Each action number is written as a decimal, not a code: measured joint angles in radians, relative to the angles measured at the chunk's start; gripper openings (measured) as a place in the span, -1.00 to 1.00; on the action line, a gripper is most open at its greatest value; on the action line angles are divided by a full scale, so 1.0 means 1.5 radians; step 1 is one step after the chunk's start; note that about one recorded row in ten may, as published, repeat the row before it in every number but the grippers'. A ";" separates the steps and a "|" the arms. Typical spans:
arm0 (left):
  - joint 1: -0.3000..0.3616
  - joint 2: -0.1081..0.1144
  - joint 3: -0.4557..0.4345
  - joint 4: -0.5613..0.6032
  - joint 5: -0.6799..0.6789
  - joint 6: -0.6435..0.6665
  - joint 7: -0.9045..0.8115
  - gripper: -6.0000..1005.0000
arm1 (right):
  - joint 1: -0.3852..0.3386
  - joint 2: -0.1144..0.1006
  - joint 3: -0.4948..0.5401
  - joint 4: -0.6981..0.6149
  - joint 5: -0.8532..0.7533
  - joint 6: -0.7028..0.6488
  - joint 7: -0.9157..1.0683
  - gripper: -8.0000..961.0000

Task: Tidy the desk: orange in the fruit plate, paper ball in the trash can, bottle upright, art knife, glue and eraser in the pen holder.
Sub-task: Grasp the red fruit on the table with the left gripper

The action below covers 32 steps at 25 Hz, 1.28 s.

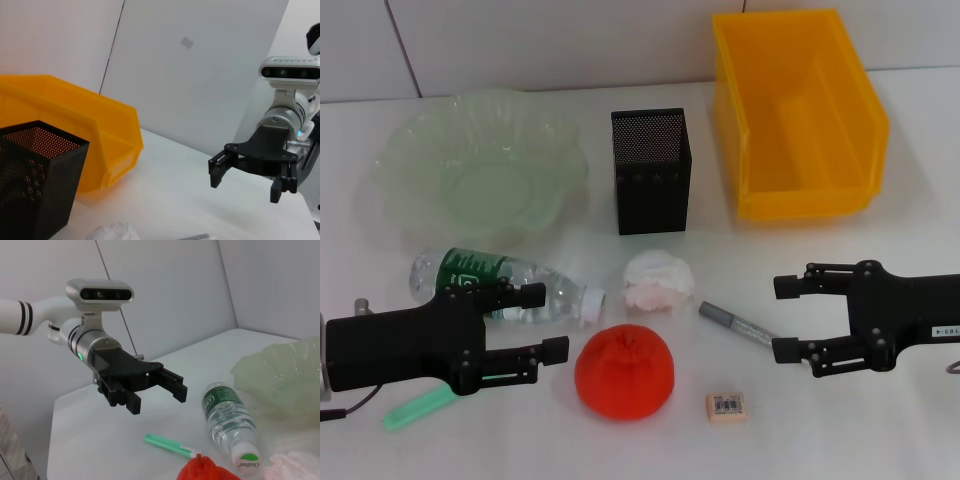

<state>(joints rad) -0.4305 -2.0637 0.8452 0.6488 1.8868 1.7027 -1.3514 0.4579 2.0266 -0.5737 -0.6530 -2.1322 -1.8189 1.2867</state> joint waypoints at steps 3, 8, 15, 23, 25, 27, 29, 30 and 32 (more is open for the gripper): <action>-0.001 0.000 0.000 0.000 0.000 0.000 0.000 0.57 | -0.001 0.000 0.000 -0.001 0.000 -0.001 0.002 0.74; -0.001 0.000 0.000 0.000 0.000 0.000 0.000 0.57 | -0.002 -0.001 0.000 -0.002 0.000 0.000 0.001 0.74; -0.021 -0.005 0.007 -0.014 -0.012 -0.008 0.016 0.57 | -0.010 -0.008 0.021 -0.001 0.000 -0.004 0.004 0.74; -0.050 -0.010 0.023 -0.064 -0.016 -0.059 0.052 0.57 | -0.037 -0.017 0.062 0.002 0.000 -0.003 0.001 0.74; -0.057 -0.011 0.072 -0.085 -0.037 -0.092 0.067 0.57 | -0.040 -0.017 0.067 0.002 0.000 -0.001 0.000 0.74; -0.057 -0.011 0.125 -0.093 -0.064 -0.119 0.073 0.56 | -0.040 -0.017 0.067 0.002 0.000 0.000 -0.001 0.74; -0.057 -0.011 0.138 -0.094 -0.070 -0.126 0.074 0.55 | -0.040 -0.017 0.067 0.002 -0.001 0.000 -0.001 0.74; -0.056 -0.011 0.186 -0.095 -0.084 -0.158 0.072 0.55 | -0.040 -0.017 0.067 0.002 -0.001 0.000 -0.001 0.74; -0.055 -0.011 0.194 -0.096 -0.086 -0.168 0.071 0.54 | -0.040 -0.018 0.067 0.002 -0.001 0.000 -0.001 0.74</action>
<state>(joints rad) -0.5130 -2.0801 1.1368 0.5051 1.7571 1.4508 -1.2447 0.3975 2.0002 -0.4725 -0.6503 -2.1335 -1.8192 1.2852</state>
